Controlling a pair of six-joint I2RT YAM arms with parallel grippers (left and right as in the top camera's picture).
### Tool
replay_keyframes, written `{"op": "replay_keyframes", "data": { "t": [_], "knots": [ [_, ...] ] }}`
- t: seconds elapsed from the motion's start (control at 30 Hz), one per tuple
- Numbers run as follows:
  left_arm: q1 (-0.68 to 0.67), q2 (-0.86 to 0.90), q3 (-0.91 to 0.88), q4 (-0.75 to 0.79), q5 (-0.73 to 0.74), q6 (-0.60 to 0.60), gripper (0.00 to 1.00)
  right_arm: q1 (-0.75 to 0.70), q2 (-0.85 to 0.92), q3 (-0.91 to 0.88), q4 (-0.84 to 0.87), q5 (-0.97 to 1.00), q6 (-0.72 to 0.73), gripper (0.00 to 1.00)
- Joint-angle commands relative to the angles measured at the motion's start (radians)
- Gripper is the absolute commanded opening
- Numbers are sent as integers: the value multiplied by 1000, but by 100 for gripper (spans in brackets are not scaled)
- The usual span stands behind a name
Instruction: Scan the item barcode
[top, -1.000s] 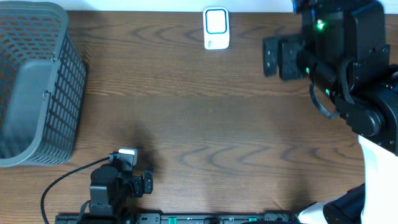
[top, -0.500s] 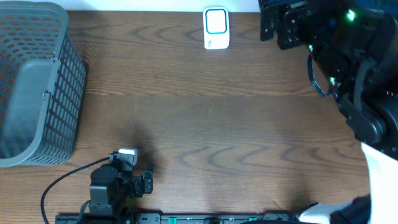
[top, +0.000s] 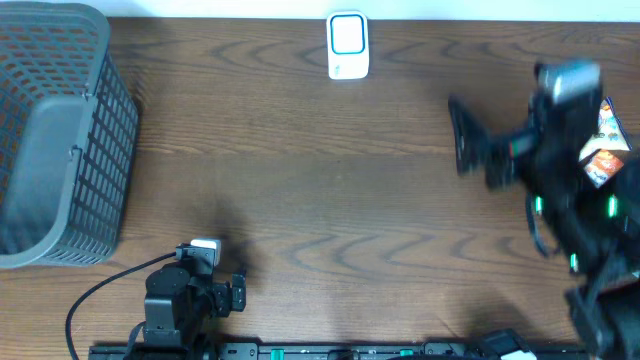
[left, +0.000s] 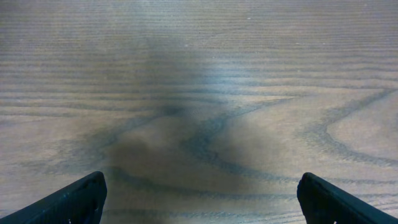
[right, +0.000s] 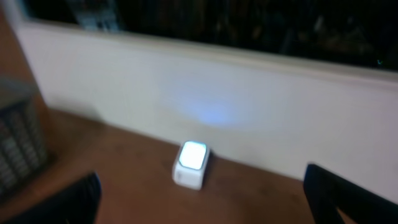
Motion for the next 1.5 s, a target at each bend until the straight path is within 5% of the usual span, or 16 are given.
{"op": "replay_keyframes", "data": {
  "t": [0.0,0.3,0.63,0.93,1.47],
  "knots": [
    [3,-3,-1,-23,-12,0,98,-45,-184,-240,67,-132,-16,99],
    [3,-3,-1,-23,-12,0,98,-144,-671,-805,397,-124,-20,99],
    [3,-3,-1,-23,-12,0,98,-262,-861,-1132,541,-124,-20,99],
    [3,-3,-1,-23,-12,0,98,-270,-868,-1291,608,-124,-113,99],
    [3,-3,-1,-23,-12,0,98,-269,-868,-1294,447,14,-30,99]
  ]
}}
